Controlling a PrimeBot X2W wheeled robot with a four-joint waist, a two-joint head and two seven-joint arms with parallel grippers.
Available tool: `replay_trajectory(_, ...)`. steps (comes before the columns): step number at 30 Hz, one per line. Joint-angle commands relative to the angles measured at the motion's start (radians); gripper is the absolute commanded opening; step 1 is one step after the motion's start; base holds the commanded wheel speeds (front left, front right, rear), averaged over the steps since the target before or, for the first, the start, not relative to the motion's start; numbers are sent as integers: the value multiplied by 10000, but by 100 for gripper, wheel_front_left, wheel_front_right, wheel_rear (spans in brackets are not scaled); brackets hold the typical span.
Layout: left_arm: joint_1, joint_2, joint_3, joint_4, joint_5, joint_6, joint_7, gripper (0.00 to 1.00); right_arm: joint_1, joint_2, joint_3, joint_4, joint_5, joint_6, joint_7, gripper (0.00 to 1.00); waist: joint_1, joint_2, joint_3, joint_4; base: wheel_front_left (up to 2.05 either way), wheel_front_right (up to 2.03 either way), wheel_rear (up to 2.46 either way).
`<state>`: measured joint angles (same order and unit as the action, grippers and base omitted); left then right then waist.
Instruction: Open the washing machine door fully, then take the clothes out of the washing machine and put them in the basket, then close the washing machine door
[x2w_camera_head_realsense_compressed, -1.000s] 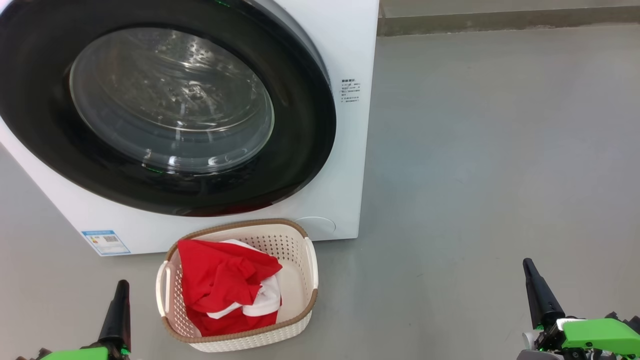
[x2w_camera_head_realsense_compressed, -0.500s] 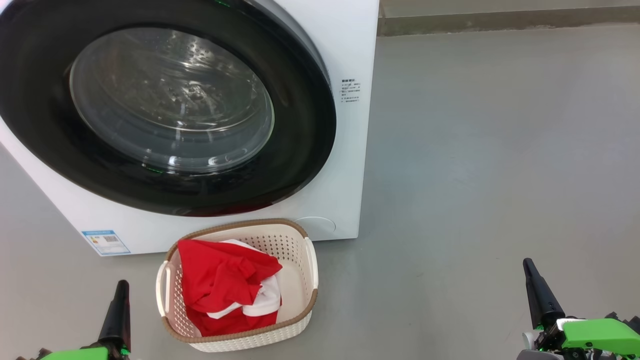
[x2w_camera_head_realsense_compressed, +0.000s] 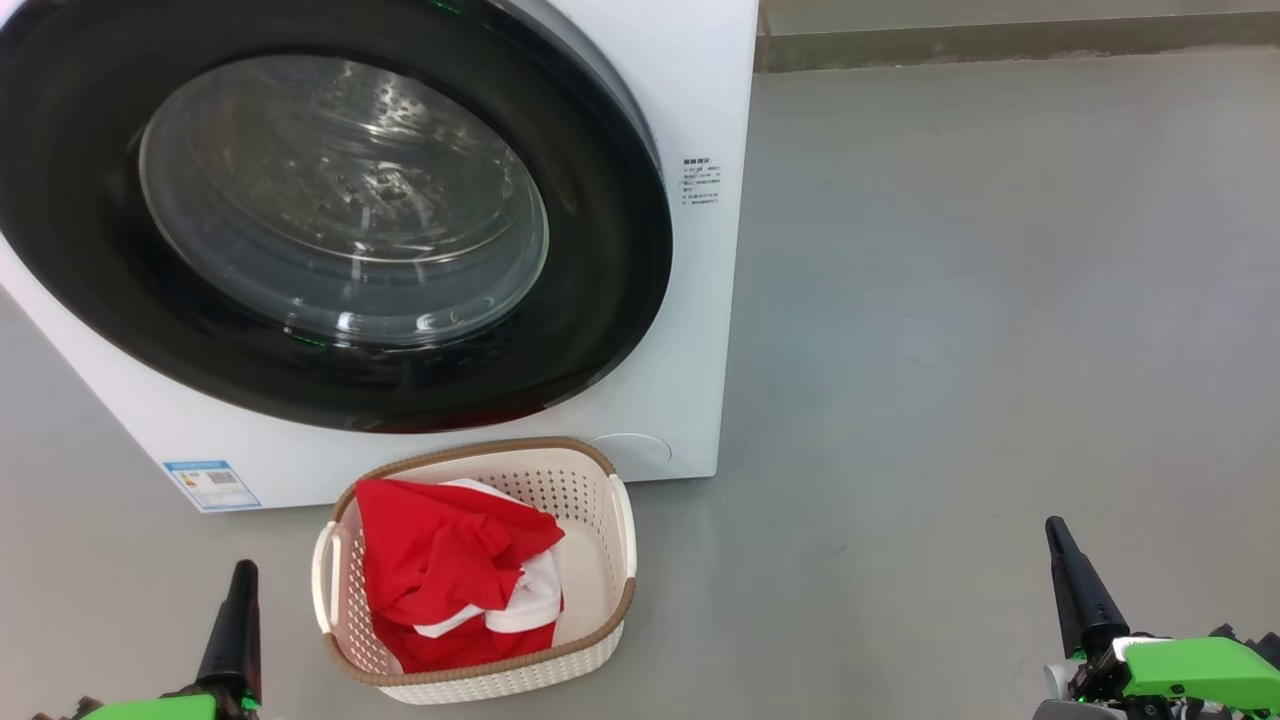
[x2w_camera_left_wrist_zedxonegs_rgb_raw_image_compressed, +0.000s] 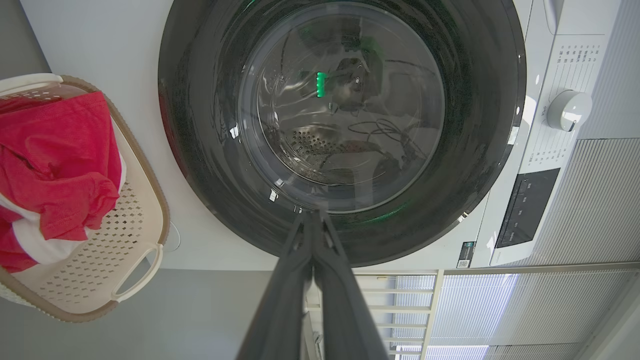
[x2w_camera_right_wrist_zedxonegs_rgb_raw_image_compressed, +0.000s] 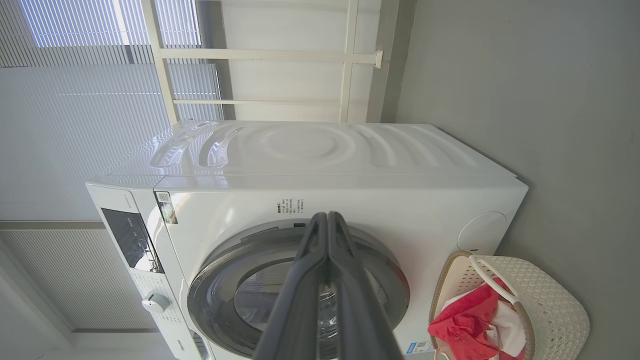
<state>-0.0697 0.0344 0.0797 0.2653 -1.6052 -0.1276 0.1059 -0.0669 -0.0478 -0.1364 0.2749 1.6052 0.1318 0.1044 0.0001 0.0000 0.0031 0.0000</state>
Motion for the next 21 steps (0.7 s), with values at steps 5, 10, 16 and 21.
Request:
replay_trajectory(5, -382, 163, 346, -204, -29, -31, 77, 0, -410, -36, 233, -302, 39, -11, 82, 0, 0, 0, 0, 0, 0, 0, 0)
replay_trajectory(10, -383, 162, 347, -204, -29, -31, 77, 0, -410, -36, 232, -302, 38, -11, 83, 0, 0, 0, 0, 0, 0, 0, 0)
replay_trajectory(16, -383, 162, 347, -204, -28, -31, 78, 0, -410, -34, 230, -302, 37, -11, 85, 0, 0, 0, 0, 0, 0, 0, 0)
replay_trajectory(21, -383, 162, 348, -204, -28, -31, 78, 0, -410, -34, 229, -302, 36, -11, 86, 0, 0, 0, 0, 0, 0, 0, 0)
